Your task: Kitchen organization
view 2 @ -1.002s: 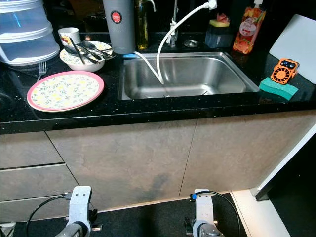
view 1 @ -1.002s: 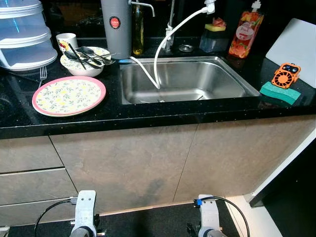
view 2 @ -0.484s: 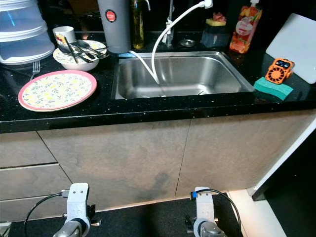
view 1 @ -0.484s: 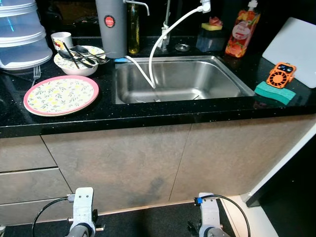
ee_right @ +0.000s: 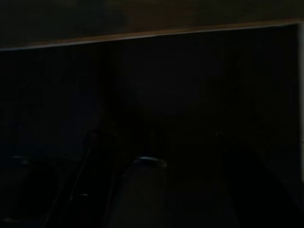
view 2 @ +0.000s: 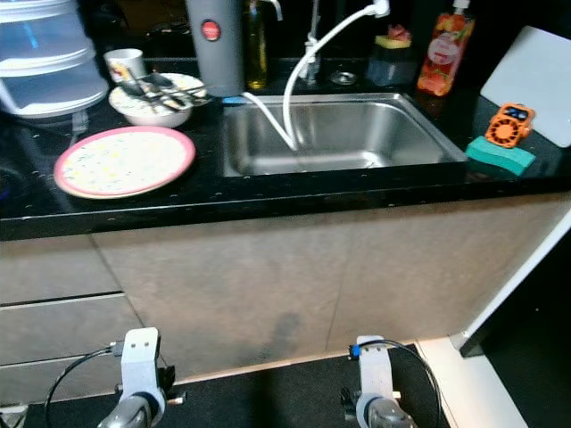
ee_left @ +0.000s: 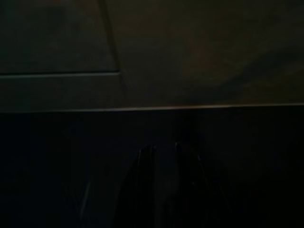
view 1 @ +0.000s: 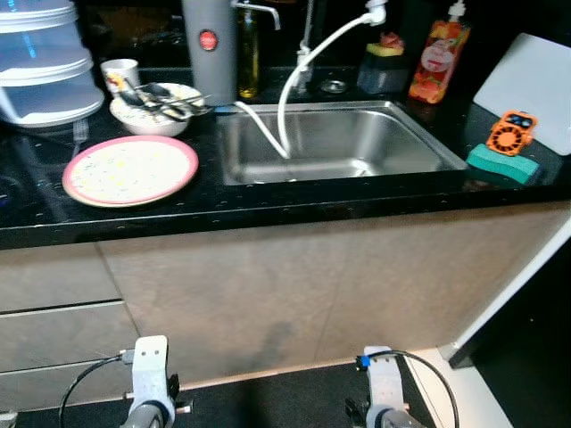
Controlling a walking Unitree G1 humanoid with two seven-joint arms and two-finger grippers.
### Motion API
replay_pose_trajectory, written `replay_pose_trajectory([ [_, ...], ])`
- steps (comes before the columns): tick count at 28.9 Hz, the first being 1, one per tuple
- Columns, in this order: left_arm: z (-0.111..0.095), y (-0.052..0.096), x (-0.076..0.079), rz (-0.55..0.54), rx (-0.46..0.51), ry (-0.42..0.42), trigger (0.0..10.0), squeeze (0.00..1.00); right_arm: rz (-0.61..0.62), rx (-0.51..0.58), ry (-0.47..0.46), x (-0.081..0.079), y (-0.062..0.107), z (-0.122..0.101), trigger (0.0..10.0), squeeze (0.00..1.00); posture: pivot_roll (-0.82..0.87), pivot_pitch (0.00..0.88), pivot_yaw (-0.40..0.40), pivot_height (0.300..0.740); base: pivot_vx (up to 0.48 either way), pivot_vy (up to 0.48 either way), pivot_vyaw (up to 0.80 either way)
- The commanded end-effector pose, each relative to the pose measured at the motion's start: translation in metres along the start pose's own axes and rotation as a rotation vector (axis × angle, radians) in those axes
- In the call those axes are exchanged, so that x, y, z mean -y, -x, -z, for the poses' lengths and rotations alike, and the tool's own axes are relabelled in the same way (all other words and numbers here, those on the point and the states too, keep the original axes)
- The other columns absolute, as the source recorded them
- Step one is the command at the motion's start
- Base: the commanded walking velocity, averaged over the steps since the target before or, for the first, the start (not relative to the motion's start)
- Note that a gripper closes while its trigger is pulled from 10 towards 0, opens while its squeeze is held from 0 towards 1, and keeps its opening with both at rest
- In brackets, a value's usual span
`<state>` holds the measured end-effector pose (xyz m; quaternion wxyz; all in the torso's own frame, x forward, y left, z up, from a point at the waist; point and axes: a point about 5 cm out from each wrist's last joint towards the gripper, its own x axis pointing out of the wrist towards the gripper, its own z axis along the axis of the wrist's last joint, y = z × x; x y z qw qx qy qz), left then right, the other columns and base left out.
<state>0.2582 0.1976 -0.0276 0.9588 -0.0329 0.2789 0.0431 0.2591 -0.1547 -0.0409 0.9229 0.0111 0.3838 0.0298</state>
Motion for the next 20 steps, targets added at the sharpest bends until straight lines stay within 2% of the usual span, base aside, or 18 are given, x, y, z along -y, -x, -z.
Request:
replay_pose_trajectory([
  [1, 0.0057, 0.0012, 0.0006, 0.003, -0.023, -0.027, 10.0, 0.00, 0.019, -0.025, -0.003, 0.0071, 0.0013, 0.0062, 10.0, 0.00, -0.01, 0.137, -0.046, 0.740, 0.000, 0.000, 0.00],
  [14, 0.0010, -0.0009, -0.0014, -0.001, -0.025, -0.046, 10.0, 0.00, 0.024, -0.029, -0.011, 0.0087, 0.0018, 0.0081, 10.0, 0.00, 0.00, 0.137, -0.036, 0.740, 0.000, 0.000, 0.00],
  [15, 0.0010, -0.0012, -0.0015, -0.001, -0.034, -0.077, 10.0, 0.00, 0.025, -0.030, -0.012, 0.0091, 0.0018, 0.0081, 10.0, 0.00, 0.00, 0.137, -0.035, 0.740, 0.000, 0.000, 0.00],
  [17, 0.0021, -0.0012, -0.0014, 0.000, -0.049, -0.144, 10.0, 0.00, 0.027, -0.030, -0.013, 0.0098, 0.0019, 0.0084, 10.0, 0.00, 0.00, 0.137, -0.032, 0.740, 0.000, -0.480, 0.00],
  [20, 0.0040, -0.0008, -0.0029, -0.018, -0.056, -0.112, 10.0, 0.00, 0.029, -0.030, -0.014, 0.0101, 0.0020, 0.0088, 10.0, 0.00, 0.00, 0.137, -0.031, 0.740, 0.000, -0.480, 0.00],
])
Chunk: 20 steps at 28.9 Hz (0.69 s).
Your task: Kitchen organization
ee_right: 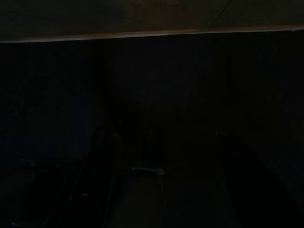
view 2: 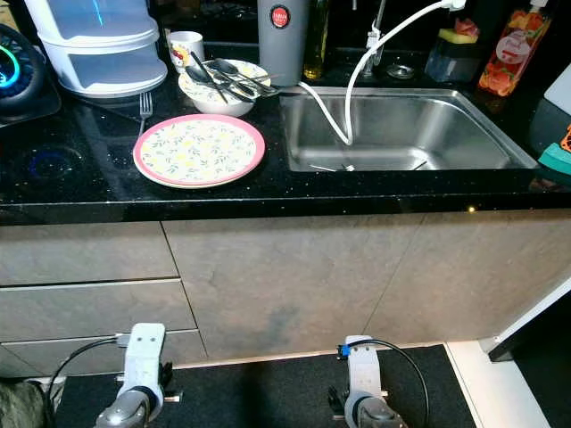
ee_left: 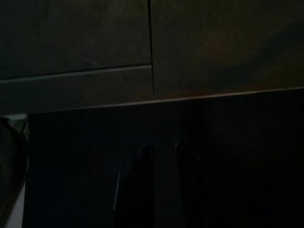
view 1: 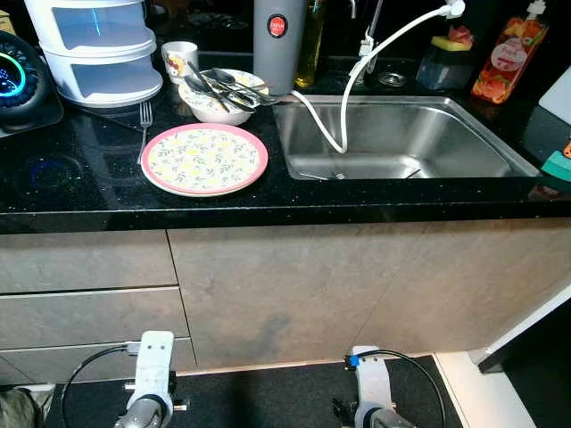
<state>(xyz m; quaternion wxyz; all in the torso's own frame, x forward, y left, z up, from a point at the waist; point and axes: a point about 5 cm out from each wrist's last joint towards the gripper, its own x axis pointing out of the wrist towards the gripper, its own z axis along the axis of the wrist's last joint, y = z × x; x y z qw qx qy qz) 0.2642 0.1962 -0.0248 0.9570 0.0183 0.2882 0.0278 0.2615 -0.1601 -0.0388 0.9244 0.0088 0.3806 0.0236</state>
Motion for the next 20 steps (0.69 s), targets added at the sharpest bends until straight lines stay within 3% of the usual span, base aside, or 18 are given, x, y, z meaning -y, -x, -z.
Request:
replay_pose_trajectory([
  [1, 0.0091, 0.0025, -0.0048, -0.022, -0.035, 0.004, 10.0, 0.00, 0.016, -0.038, -0.014, 0.0047, 0.0019, 0.0120, 10.0, 0.00, 0.00, 0.137, -0.031, 0.740, 0.000, -0.480, 0.00],
  [4, 0.0077, 0.0022, -0.0059, -0.035, -0.027, 0.055, 10.0, 0.00, 0.015, -0.039, -0.011, 0.0050, 0.0020, 0.0126, 10.0, 0.00, 0.00, 0.137, -0.031, 0.740, 0.000, -0.160, 0.00],
  [20, 0.0087, 0.0038, -0.0057, -0.023, -0.001, 0.042, 10.0, 0.00, 0.021, -0.032, -0.005, 0.0081, 0.0022, 0.0110, 10.0, 0.00, -0.01, 0.118, -0.032, 0.740, 0.000, 0.000, 0.00],
])
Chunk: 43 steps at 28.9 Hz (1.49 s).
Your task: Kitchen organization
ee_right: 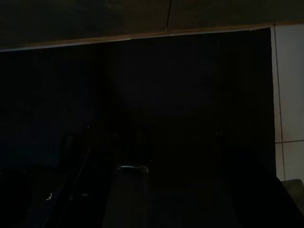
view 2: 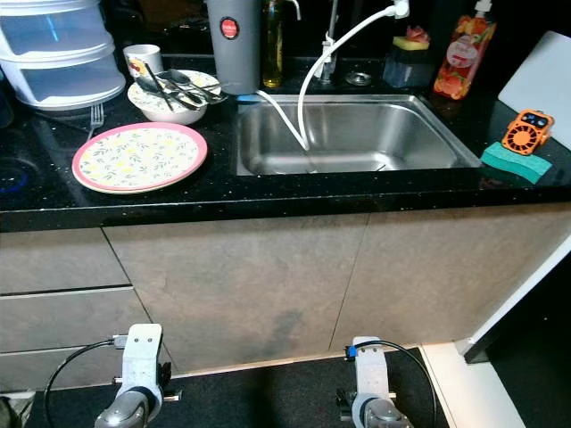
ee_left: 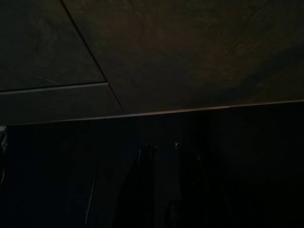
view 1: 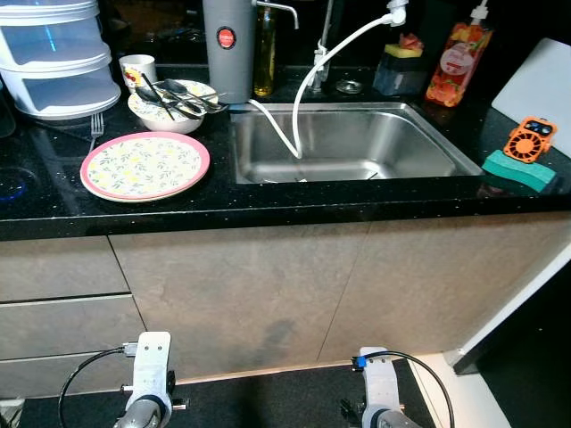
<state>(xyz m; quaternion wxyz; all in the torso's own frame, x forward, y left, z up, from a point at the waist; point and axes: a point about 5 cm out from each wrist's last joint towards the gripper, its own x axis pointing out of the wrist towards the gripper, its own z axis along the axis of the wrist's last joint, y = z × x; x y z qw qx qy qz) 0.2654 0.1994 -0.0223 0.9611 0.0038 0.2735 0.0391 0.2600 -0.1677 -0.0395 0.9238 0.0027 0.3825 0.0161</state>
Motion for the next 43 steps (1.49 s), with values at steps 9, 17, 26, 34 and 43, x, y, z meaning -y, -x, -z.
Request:
replay_pose_trajectory([
  [9, 0.024, 0.008, 0.000, 0.031, -0.087, -0.039, 10.0, 0.00, 0.010, -0.022, -0.021, 0.001, 0.001, 0.010, 10.0, 0.00, -0.01, 0.104, -0.029, 0.740, 0.000, 0.000, 0.00],
  [17, 0.040, 0.013, 0.006, 0.065, -0.146, -0.031, 10.0, 0.00, 0.020, -0.011, -0.013, 0.004, 0.002, 0.010, 10.0, 0.00, -0.01, 0.107, -0.032, 0.740, 0.000, 0.000, 0.00],
  [26, 0.045, 0.015, 0.003, 0.011, -0.159, -0.011, 10.0, 0.00, 0.029, -0.026, -0.029, 0.002, 0.003, 0.016, 10.0, 0.00, -0.01, 0.076, -0.029, 0.740, 0.000, 0.000, 0.00],
  [34, 0.049, 0.017, 0.003, 0.001, -0.161, -0.002, 10.0, 0.00, 0.047, -0.043, -0.063, 0.003, 0.004, 0.025, 10.0, 0.00, 0.00, 0.058, -0.024, 0.740, 0.000, 0.000, 0.00],
  [43, 0.047, 0.017, 0.000, -0.021, -0.154, -0.011, 10.0, 0.00, 0.055, -0.039, -0.062, 0.004, 0.005, 0.029, 10.0, 0.00, 0.00, 0.050, -0.026, 0.740, 0.000, 0.000, 0.00],
])
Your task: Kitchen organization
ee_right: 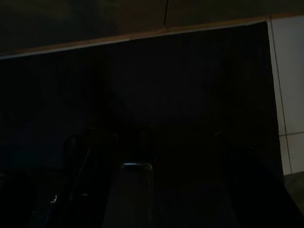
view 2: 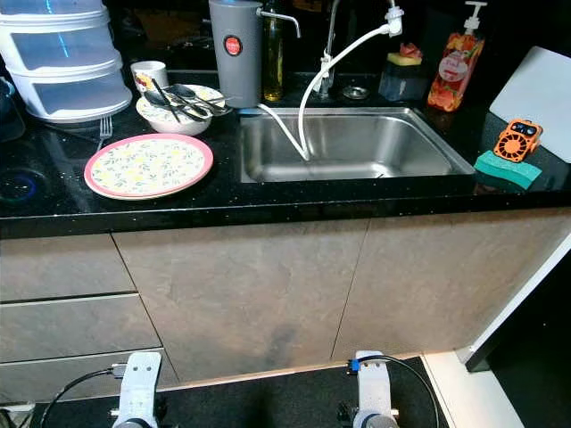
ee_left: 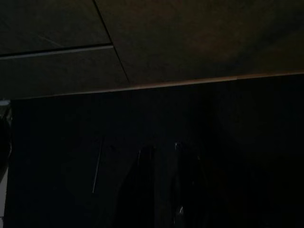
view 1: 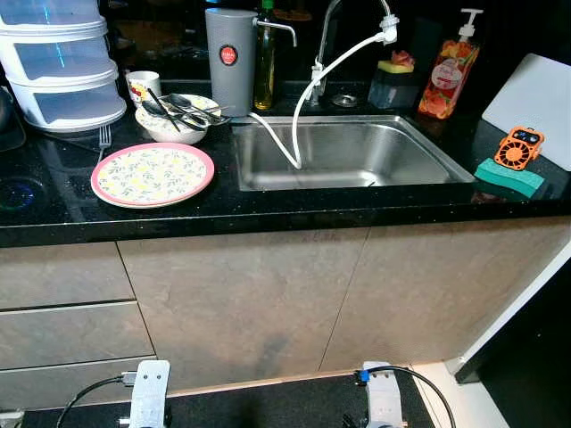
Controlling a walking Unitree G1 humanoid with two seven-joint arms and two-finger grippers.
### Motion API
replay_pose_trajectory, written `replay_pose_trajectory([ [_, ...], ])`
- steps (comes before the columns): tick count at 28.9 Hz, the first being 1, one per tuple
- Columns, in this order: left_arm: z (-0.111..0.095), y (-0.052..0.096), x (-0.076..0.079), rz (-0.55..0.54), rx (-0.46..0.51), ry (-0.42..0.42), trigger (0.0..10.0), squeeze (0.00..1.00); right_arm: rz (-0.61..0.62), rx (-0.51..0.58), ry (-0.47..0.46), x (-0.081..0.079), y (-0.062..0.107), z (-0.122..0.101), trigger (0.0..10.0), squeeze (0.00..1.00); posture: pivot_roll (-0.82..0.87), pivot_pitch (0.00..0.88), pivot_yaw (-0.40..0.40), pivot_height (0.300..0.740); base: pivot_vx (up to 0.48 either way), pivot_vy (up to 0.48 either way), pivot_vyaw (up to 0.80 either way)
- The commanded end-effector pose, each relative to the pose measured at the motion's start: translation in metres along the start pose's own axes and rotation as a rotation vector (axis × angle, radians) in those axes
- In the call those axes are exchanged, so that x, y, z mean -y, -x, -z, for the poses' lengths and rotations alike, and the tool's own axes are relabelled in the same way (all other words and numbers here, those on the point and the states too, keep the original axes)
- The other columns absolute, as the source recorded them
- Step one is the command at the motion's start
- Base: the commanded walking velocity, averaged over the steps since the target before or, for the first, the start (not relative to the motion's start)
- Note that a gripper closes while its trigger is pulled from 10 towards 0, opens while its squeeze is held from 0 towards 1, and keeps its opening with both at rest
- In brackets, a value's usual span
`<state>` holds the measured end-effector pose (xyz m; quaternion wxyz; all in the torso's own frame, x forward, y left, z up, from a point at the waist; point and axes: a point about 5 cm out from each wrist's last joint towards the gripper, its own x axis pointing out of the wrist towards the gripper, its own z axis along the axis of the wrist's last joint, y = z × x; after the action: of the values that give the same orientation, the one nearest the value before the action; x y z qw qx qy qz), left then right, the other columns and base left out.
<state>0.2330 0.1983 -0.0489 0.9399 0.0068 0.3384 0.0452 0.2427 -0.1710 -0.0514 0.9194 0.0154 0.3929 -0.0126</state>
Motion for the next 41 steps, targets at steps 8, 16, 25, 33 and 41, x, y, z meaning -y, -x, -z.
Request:
replay_pose_trajectory([
  [8, -0.004, -0.001, 0.007, 0.036, 0.016, -0.014, 10.0, 0.00, 0.027, 0.006, -0.034, 0.001, 0.001, 0.006, 10.0, 0.00, 0.01, 0.045, -0.028, 0.740, 0.000, 0.000, 0.00],
  [16, -0.006, -0.003, 0.007, 0.016, 0.006, -0.011, 10.0, 0.00, 0.020, 0.009, -0.023, -0.001, 0.001, 0.005, 10.0, 0.00, 0.02, 0.036, -0.031, 0.740, 0.000, 0.000, 0.00],
  [25, -0.005, -0.002, 0.005, 0.009, -0.001, 0.009, 10.0, 0.00, -0.001, 0.000, -0.029, -0.003, 0.001, 0.005, 10.0, 0.00, 0.02, 0.038, -0.025, 0.740, 0.000, 0.000, 0.00],
  [33, -0.006, -0.003, 0.007, 0.039, -0.020, 0.045, 10.0, 0.00, 0.020, -0.048, -0.093, -0.003, 0.000, 0.006, 10.0, 0.00, 0.03, 0.065, -0.027, 0.740, 0.000, 0.000, 0.00],
  [41, -0.013, -0.005, 0.008, 0.036, 0.012, 0.031, 10.0, 0.00, -0.005, -0.018, -0.034, -0.004, -0.001, -0.001, 10.0, 0.00, 0.03, 0.077, -0.041, 0.740, 0.000, 0.000, 0.00],
])
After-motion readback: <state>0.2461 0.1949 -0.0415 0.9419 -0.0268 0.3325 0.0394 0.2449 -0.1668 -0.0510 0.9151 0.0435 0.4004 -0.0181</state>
